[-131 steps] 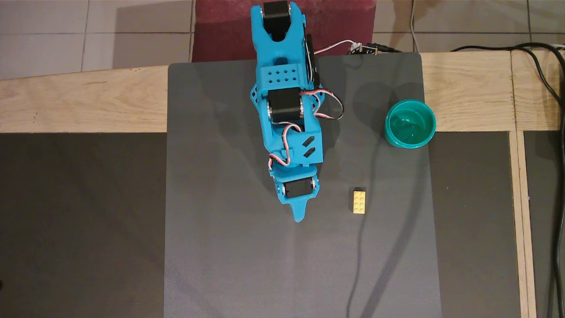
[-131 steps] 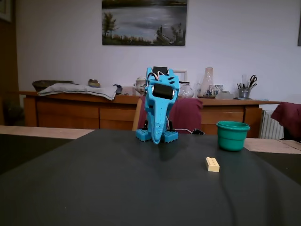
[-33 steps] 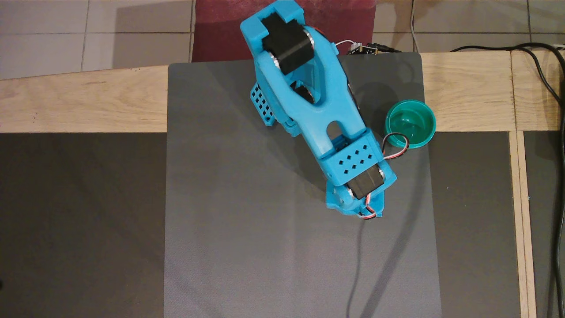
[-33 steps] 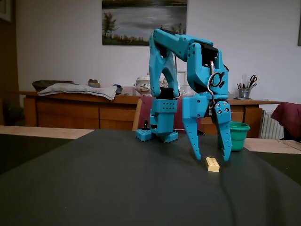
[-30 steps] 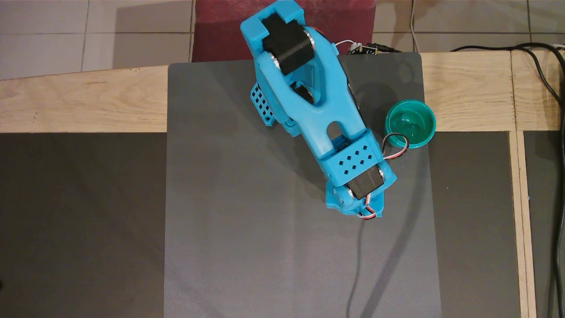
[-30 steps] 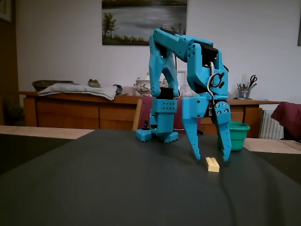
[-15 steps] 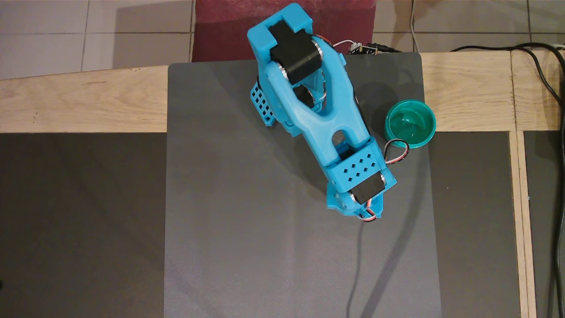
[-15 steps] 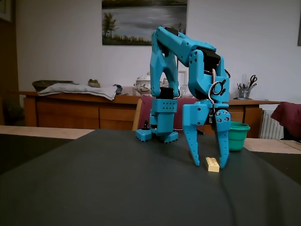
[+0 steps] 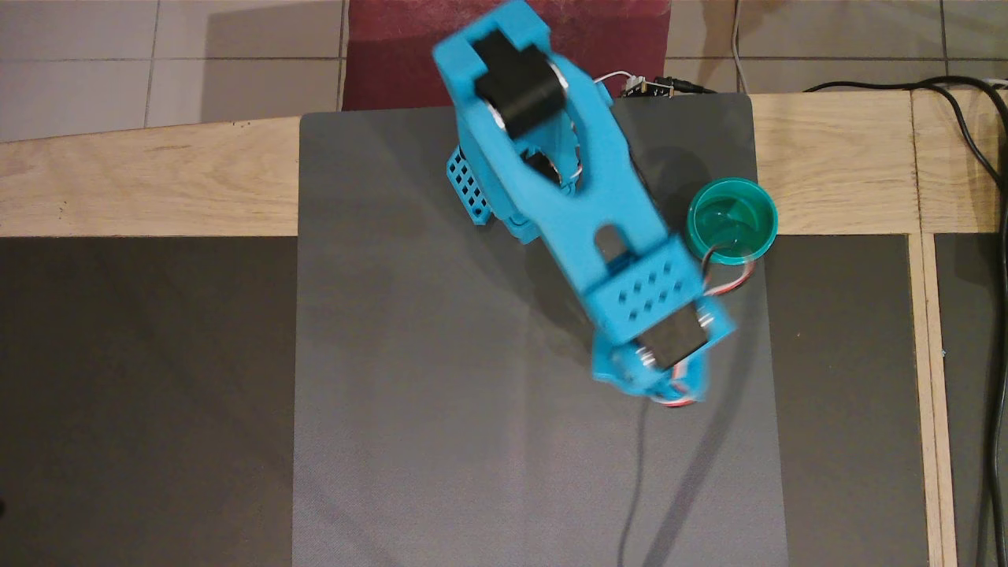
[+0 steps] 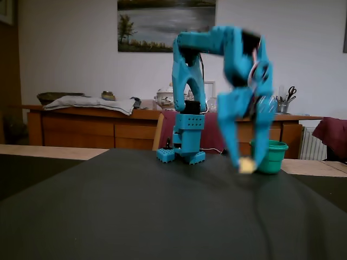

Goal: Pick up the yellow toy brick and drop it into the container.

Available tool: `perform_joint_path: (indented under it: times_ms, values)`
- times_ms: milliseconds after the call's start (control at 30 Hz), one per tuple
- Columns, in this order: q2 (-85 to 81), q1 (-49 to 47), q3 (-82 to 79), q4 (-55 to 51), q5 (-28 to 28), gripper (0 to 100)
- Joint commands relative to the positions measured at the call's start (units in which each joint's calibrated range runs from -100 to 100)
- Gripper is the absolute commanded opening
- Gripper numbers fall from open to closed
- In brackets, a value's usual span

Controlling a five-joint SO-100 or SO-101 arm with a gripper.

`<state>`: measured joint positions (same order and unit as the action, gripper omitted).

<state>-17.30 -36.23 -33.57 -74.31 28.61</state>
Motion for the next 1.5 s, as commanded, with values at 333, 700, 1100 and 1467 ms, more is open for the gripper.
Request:
perform_joint_path:
  times_ms: [333,700,1100,1467]
  values:
    - [-4.71,-26.48,17.42,-15.74,-10.05,0]
    - [-4.71,-34.99,16.97,-16.45,-14.65,0]
    - [-4.71,-34.37,7.13,-10.86,-14.70,0]
    - [-4.71,-34.29,7.13,-10.86,-14.39,4]
